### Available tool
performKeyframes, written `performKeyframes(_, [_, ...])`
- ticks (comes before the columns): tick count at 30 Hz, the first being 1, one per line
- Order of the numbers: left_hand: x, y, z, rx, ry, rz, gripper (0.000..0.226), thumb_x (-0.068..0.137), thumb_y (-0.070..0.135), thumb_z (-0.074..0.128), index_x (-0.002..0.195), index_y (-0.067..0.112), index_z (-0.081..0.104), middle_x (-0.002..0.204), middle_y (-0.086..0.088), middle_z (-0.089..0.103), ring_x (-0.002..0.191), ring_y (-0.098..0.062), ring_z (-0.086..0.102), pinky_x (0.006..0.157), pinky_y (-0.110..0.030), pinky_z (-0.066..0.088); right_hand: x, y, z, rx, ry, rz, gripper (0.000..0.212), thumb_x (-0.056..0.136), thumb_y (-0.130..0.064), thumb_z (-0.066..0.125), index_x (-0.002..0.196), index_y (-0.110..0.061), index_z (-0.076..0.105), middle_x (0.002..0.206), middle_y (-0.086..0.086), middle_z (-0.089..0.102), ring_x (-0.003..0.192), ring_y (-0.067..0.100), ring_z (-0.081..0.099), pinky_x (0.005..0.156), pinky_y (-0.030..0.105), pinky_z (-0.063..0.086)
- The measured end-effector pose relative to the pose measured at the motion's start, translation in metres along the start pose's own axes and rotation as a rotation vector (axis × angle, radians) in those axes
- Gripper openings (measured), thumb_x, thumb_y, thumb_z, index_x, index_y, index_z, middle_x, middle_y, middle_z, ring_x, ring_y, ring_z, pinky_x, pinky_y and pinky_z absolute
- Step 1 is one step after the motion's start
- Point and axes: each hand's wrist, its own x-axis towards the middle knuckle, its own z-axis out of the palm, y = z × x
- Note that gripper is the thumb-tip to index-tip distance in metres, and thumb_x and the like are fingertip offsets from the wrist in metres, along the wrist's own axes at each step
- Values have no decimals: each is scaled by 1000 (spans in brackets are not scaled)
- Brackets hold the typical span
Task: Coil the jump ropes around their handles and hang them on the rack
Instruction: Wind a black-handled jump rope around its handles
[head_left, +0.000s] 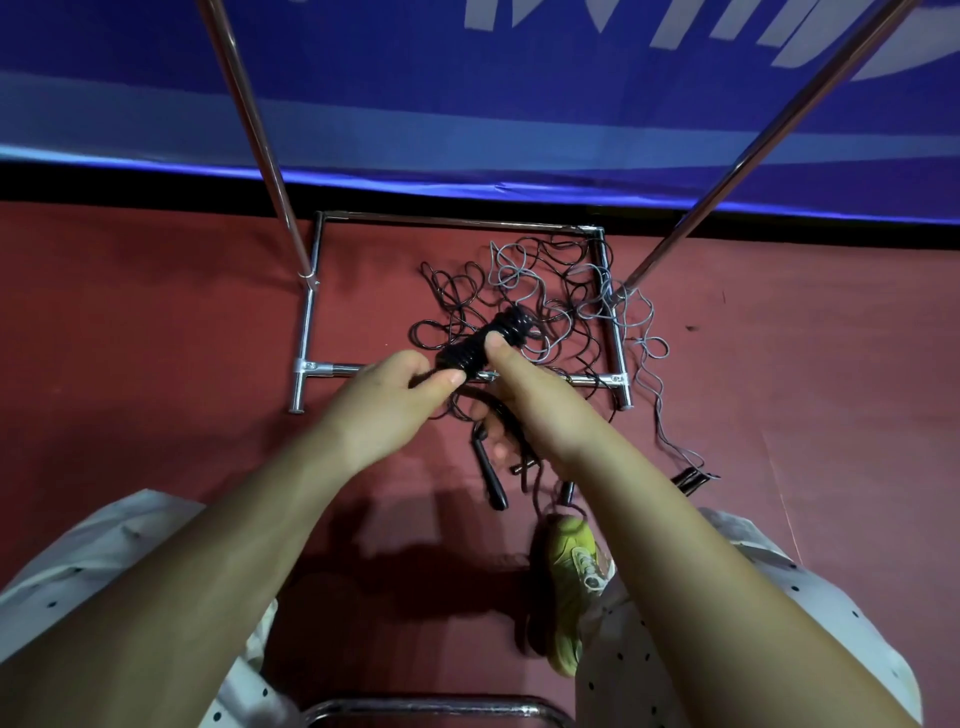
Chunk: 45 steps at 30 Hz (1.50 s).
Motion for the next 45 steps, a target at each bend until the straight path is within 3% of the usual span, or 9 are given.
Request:
performKeyframes(6, [2,-5,-1,-141,-30,20,42,54,60,64,72,25,50,68,7,50,63,-13,45,63,-32,36,1,-2,1,-62,66,-105,46,98,-49,42,69,-15,56,46,-10,45,39,8,32,41,21,25])
performKeyframes(12, [0,-1,-3,-152,-65,32,33,71,46,75,71,22,53,59,11,55,57,-9,49,55,-27,36,5,3,2,-245,144,-217,48,97,-51,42,60,-22,51,42,-16,46,48,5,41,59,28,33])
performKeyframes(17, [-7,7,-24,-789,-591,-227,68,72,68,39,78,9,72,66,-6,62,53,-17,57,46,-22,34,2,3,-1,-235,88,-394,38,98,-48,44,73,-22,57,59,-21,57,60,-4,50,64,23,36])
performKeyframes(20, [-10,5,-22,-996,-709,-265,77,75,66,29,77,4,75,54,-5,55,39,-14,47,39,-17,31,5,7,-5,-134,-22,-466,58,89,-64,40,75,-10,54,65,-5,50,64,14,46,64,33,34])
performKeyframes(23, [-13,7,-13,-1114,-824,-275,75,79,67,26,71,8,71,41,5,38,29,-4,31,34,-12,24,3,6,-6,-156,-21,-493,44,91,-56,38,77,-18,56,61,-13,51,59,1,44,61,20,34])
performKeyframes(28, [-8,7,-6,-858,-548,-218,63,83,66,29,73,9,53,45,4,31,33,-5,20,40,-17,15,2,-1,-12,-426,8,-233,68,94,-64,31,66,-8,59,51,-4,47,41,6,40,52,29,35])
performKeyframes(35, [-4,7,-1,-506,-252,-73,57,98,55,27,73,11,54,43,6,37,38,-10,26,46,-24,24,1,-1,-7,-489,132,-140,70,94,-63,31,57,-7,52,52,9,62,54,20,63,65,28,47])
performKeyframes(39, [-1,4,1,-340,-190,-54,51,99,49,34,73,11,55,39,10,43,34,-3,36,41,-15,31,-2,-2,-3,-292,54,-118,62,97,-58,31,52,-16,41,35,-9,35,33,10,38,51,30,45])
performKeyframes(45, [-1,1,-3,-186,-199,-29,40,98,45,41,76,15,55,53,9,44,50,-10,40,55,-27,34,-1,2,1,-268,-8,-53,62,96,-62,25,71,-14,56,36,-14,33,34,5,32,46,24,32])
